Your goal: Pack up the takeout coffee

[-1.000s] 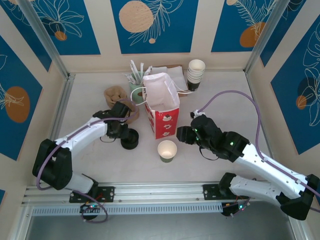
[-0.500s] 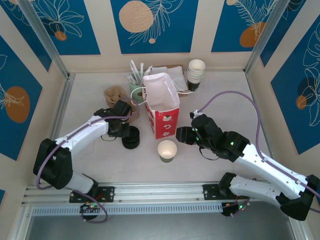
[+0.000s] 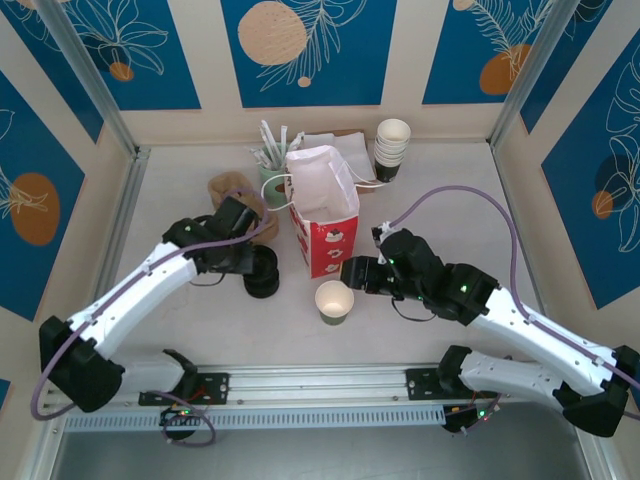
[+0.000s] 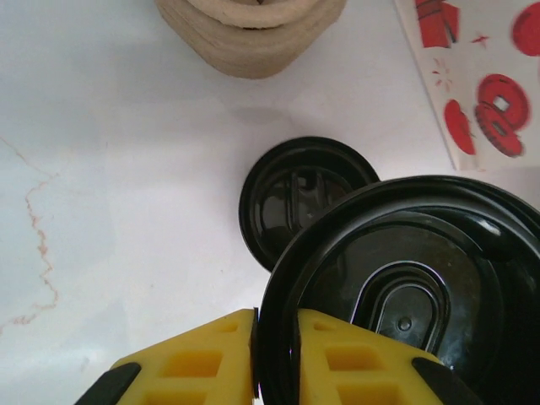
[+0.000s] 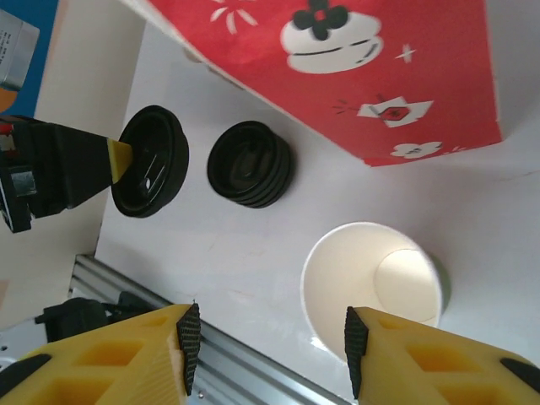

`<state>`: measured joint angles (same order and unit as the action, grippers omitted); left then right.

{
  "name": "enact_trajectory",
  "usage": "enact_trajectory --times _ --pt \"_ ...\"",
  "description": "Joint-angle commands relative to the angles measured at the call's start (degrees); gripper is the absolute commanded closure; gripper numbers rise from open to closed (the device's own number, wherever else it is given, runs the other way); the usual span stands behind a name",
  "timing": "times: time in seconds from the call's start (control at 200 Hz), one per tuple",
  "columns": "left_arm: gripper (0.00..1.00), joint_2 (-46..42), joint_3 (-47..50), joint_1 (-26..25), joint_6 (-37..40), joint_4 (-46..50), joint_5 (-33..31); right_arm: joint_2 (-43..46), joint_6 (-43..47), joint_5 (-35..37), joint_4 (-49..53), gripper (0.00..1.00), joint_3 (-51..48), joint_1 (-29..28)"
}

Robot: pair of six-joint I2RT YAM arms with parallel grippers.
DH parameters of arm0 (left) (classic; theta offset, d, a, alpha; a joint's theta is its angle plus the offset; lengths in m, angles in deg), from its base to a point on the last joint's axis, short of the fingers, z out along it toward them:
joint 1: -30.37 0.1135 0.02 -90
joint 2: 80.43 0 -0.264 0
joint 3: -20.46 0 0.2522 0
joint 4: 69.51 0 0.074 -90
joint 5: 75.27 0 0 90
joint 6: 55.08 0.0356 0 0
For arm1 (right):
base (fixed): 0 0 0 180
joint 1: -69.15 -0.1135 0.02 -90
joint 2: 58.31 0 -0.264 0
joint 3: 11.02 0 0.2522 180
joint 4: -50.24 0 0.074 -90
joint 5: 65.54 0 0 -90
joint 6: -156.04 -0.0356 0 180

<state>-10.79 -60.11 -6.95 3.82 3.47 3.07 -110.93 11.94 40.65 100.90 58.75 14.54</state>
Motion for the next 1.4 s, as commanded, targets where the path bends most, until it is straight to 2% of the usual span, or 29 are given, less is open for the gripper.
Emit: enact_trajectory --times 0.0,0.135,0.38,0.585,0.965,1.2,1.395 --pt "0.83 -2.99 -2.57 -3.56 -4.58 6.25 -0.98 -0.18 -2.99 -0.46 0.32 0.49 2.25 -2.21" --pt "0.84 -3.16 -6.04 -10.07 -9.59 9.75 -4.35 -1.19 -4.2 -0.63 0.16 0.48 3.57 -4.33" --pt "0.84 0.35 -11.88 -20.57 -15.75 9.27 -5.48 -4.21 -4.32 -1.63 1.06 0.48 6.95 -5.94" --pt "0.84 4.83 -17.63 -25.81 -17.42 8.9 -6.52 -5.03 -4.01 -1.29 2.59 0.47 7.78 -6.1" --pt "0.84 9.67 -23.44 -28.33 -16.5 9.46 -7.44 -5.05 -4.34 -0.1 4.24 0.48 7.47 -6.1" --pt "0.84 11.71 -25.07 -29.29 -15.84 9.33 -7.32 -4.95 -4.26 -0.53 4.23 0.61 7.43 -5.34" --pt "0.84 13.15 -26.59 -30.01 -14.92 9.0 -7.32 -4.26 -4.43 -1.42 4.79 0.77 7.18 -3.72"
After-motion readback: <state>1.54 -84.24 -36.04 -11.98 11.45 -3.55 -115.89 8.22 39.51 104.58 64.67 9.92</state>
